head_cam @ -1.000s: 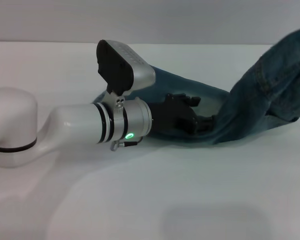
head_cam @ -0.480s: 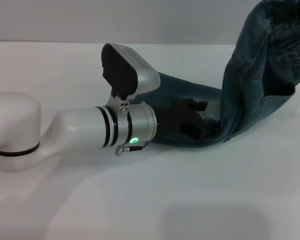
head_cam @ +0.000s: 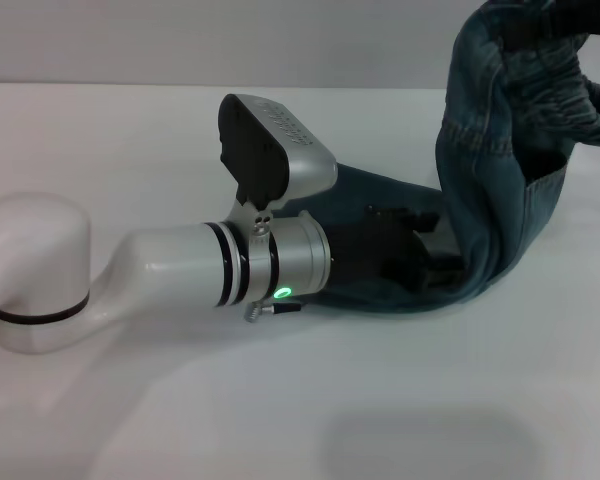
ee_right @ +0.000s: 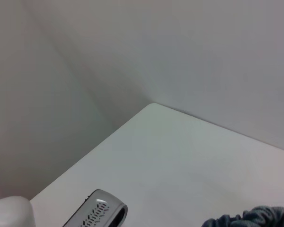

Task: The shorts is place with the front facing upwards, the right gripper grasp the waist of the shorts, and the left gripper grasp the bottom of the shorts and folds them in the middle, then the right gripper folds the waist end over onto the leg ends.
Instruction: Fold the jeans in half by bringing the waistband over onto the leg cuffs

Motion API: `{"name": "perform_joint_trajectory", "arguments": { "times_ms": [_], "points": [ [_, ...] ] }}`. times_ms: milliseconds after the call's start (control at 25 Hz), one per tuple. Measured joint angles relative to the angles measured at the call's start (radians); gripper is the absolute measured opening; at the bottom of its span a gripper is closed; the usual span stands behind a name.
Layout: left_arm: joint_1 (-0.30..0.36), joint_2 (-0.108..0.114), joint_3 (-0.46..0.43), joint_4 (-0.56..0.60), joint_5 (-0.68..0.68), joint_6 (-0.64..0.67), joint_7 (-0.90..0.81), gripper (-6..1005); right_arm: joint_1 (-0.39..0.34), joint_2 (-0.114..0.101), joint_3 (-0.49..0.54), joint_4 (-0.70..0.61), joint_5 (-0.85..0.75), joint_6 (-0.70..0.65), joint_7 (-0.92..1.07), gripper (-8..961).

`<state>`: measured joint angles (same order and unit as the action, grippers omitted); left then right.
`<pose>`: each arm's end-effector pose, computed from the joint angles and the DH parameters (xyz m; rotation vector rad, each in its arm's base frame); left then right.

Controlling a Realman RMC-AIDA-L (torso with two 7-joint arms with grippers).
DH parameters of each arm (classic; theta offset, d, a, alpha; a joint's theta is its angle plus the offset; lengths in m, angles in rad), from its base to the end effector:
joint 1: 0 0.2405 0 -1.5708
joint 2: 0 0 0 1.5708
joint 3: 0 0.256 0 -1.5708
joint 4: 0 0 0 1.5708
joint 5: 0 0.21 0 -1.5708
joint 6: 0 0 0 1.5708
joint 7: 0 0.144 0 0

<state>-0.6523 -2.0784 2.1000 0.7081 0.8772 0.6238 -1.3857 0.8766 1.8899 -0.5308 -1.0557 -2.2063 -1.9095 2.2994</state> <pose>-0.1420 0.3426 -0.1482 -2.7486 -0.5570 -0.5925 0.1412 0.3972 0.1436 -2.7532 1.0340 0.5138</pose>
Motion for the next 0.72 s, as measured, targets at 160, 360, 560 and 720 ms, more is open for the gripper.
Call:
{"name": "perform_joint_trajectory", "arguments": {
  "times_ms": [160,360,560,720],
  "points": [
    [0.006,0.0,0.026,0.022,-0.002,0.0,-0.002,698,0.005,0.0,-0.007,0.017,0.003,0.001,0.0,40],
    [0.008,0.006,0.025,0.016,-0.003,-0.014,0.007,698,0.0,0.005,-0.027,0.029,0.006,0.003,0.0,41],
    [0.049,0.019,-0.071,0.001,0.02,-0.016,0.003,698,-0.012,0.007,-0.03,0.03,0.008,-0.002,0.0,41],
    [0.079,0.019,-0.176,-0.023,0.079,-0.013,0.002,698,-0.027,0.007,-0.051,0.031,0.007,-0.008,0.0,41]
  ]
}}
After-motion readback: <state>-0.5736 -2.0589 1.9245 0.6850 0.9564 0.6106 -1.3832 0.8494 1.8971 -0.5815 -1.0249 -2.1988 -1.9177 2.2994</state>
